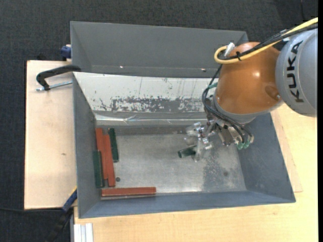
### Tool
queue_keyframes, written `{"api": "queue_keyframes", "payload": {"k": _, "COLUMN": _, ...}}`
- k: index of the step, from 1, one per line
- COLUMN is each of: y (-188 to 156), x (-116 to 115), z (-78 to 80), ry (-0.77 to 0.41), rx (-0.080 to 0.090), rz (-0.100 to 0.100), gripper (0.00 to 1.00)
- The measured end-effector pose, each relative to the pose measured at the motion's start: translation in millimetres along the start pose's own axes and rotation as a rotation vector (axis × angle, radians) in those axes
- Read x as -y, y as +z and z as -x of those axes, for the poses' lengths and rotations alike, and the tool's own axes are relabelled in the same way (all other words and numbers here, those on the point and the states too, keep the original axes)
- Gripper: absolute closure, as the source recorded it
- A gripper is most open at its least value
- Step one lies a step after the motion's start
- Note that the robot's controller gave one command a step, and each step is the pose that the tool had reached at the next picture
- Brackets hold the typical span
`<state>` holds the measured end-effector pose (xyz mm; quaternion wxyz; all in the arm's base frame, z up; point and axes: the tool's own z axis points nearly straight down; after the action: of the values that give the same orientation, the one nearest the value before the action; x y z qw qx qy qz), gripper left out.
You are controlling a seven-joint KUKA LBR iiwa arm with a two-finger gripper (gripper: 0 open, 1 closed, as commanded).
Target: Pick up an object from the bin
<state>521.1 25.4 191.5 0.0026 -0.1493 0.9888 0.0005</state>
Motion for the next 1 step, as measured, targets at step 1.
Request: {"api": "queue_keyframes", "payload": {"k": 1, "y": 0.0, "x": 0.0, "z": 0.0, "ry": 0.0, "rx": 0.0, "rz": 0.0, "gripper": 1.0}}
